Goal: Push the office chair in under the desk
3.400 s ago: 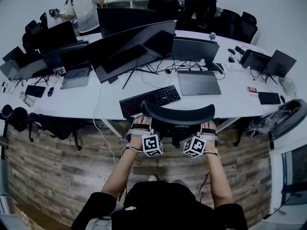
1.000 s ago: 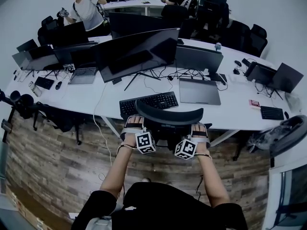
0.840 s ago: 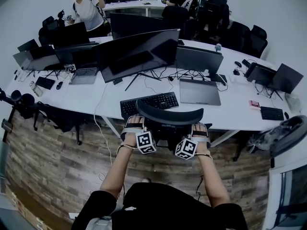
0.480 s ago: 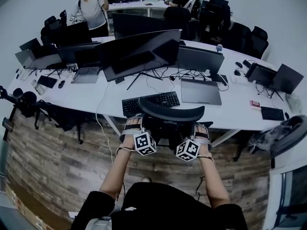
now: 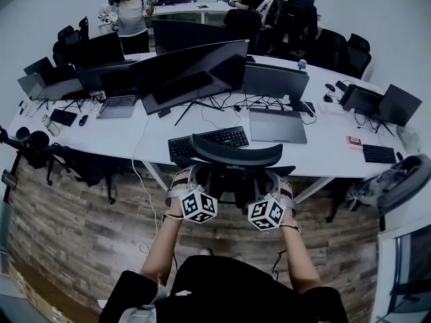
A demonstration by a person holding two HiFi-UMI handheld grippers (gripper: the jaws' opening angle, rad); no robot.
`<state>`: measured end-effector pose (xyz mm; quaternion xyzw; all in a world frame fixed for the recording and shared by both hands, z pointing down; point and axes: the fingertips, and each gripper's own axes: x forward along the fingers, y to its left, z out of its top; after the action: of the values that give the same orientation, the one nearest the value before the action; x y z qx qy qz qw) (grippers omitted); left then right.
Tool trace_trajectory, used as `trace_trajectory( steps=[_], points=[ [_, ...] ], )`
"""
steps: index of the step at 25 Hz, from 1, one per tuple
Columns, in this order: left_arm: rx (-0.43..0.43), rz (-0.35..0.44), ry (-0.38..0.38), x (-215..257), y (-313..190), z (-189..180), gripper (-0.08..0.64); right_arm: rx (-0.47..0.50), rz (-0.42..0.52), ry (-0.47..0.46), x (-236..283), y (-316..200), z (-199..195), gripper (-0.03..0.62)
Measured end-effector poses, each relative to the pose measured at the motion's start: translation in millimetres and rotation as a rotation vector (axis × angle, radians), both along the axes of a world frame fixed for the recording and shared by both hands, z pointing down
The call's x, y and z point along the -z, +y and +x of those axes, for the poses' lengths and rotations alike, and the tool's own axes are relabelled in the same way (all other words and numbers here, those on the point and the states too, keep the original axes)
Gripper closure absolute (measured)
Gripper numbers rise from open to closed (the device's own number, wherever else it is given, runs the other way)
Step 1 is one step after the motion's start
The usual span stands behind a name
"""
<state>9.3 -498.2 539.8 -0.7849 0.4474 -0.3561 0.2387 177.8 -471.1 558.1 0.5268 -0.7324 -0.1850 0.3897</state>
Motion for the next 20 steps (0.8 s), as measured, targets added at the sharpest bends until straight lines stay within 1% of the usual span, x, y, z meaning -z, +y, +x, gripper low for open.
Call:
trace_trajectory(
  steps=[1, 2, 5, 9, 12, 16, 20],
  points=[
    [0.014, 0.014, 0.021, 5, 1, -1, 0.514, -0.017, 0.01, -0.019, 5, 2, 1, 0.467],
    [0.026, 0.024, 0.041, 9, 3, -2, 0.519, -0.033, 0.018, -0.044, 10, 4, 1, 0.497],
    [0.057, 0.029, 0.13, 19, 7, -6, 0.532, -0.067, 0.041, -0.124, 25, 9, 1, 0.539],
    [0.123, 0.006, 0.297, 31, 13, -14, 0.54, -0.087, 0.086, -0.229, 45, 13, -1, 0.558],
    [0.148, -0.027, 0.4, 36, 17, -17, 0.541, -0.092, 0.083, -0.34, 54, 16, -5, 0.563],
    [0.133, -0.043, 0.484, 47, 24, -13, 0.545, -0.1, 0.078, -0.45, 64, 18, -6, 0.566],
    [0.11, -0.072, 0.554, 56, 33, -9, 0.545, -0.105, 0.116, -0.495, 75, 21, -3, 0.568]
  ],
)
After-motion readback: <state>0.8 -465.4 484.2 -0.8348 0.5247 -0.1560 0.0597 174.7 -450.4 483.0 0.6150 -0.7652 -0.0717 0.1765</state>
